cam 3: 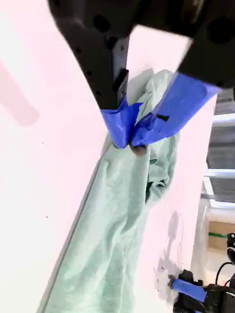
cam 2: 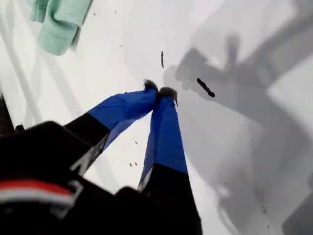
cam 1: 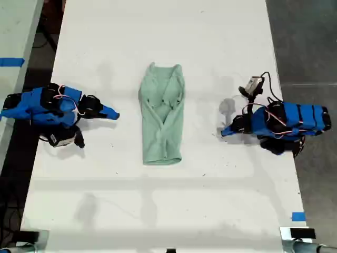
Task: Fold t shirt
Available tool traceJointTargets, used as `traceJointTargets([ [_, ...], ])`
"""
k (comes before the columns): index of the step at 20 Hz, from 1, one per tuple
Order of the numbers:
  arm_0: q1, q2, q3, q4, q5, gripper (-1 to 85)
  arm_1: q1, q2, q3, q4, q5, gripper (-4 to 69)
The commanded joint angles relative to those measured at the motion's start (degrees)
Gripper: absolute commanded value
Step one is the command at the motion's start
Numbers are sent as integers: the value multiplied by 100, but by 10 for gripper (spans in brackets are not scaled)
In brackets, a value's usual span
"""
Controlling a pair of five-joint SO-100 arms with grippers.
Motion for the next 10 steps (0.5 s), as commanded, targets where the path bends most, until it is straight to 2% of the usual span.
traceJointTargets([
  [1, 475, -1292, -1230, -18, -105, -1, 97, -2259, -1169, -853, -114, 0],
  [5, 360, -993, -1151, 132, -79, -1, 70, -1230, -976, -114, -97, 0],
  [8, 299, -1318, -1679, 167, -9, -1, 158, -1556, -1661, 35, -202, 0],
  [10, 316, -2487, -2628, 79, 97, -1, 176, -2927, -2760, -79, -352, 0],
])
